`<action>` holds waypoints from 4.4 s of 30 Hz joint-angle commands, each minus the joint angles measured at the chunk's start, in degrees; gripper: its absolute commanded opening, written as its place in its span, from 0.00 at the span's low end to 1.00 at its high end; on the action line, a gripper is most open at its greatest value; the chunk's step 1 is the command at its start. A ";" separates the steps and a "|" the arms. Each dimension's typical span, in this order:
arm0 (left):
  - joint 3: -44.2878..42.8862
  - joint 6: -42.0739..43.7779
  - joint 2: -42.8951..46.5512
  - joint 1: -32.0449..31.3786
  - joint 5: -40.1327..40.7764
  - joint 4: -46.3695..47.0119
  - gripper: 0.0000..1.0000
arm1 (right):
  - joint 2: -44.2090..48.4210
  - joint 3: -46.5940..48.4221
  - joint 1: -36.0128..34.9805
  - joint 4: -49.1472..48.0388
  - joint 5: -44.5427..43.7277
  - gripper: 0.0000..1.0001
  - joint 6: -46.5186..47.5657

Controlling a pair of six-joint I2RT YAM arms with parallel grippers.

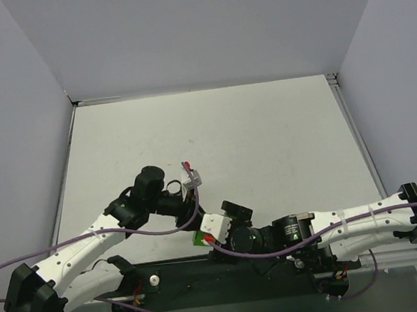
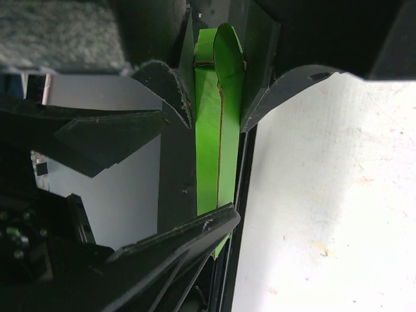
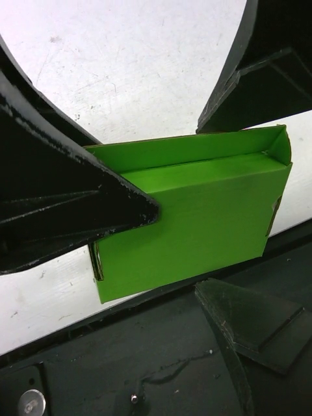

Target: Fold the paper box

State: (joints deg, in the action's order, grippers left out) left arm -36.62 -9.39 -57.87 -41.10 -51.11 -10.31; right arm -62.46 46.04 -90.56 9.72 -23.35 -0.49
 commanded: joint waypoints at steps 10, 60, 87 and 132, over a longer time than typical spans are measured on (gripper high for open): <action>-2.23 -10.56 0.03 2.60 -2.24 4.50 0.00 | -10.14 5.11 -5.85 -1.19 -7.50 1.00 0.85; -1.00 -24.45 1.35 5.42 -1.97 10.39 0.18 | -15.94 2.21 -0.41 -5.68 0.06 0.40 -12.42; -4.95 -16.46 3.55 21.76 7.59 2.58 0.94 | -3.73 -7.36 7.93 -2.68 4.18 0.08 -21.65; -1.52 -0.20 7.77 11.31 -6.02 28.94 0.97 | -12.87 -19.59 57.08 -104.90 100.43 0.00 -88.98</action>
State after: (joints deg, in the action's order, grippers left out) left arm -35.42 -14.81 -48.49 -29.58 -58.74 16.99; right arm -77.14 23.51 -33.67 -69.97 74.48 -85.47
